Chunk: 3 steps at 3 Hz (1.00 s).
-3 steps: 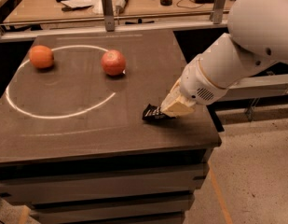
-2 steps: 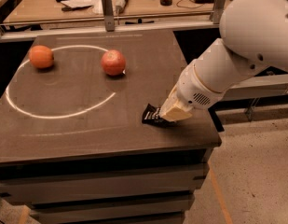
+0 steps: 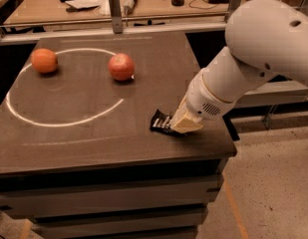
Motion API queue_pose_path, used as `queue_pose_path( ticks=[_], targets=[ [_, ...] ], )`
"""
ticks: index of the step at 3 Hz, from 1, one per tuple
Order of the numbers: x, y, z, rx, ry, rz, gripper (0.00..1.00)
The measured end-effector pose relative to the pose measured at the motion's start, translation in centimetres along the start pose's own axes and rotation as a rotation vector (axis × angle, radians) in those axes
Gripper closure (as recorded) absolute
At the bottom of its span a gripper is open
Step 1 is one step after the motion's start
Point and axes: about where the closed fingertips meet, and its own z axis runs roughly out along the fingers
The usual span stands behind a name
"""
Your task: Move rxbar chocolate near apple
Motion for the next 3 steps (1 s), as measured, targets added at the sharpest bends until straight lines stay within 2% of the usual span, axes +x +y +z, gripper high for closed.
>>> queue_pose_path(
  ticks=[1, 2, 3],
  targets=[
    [0.9, -0.6, 0.4, 0.004, 0.015, 0.032, 0.53],
    [1.8, -1.2, 0.1, 0.006, 0.012, 0.064, 0.22],
    [2.4, -1.4, -0.2, 0.004, -0.003, 0.08, 0.01]
  ],
)
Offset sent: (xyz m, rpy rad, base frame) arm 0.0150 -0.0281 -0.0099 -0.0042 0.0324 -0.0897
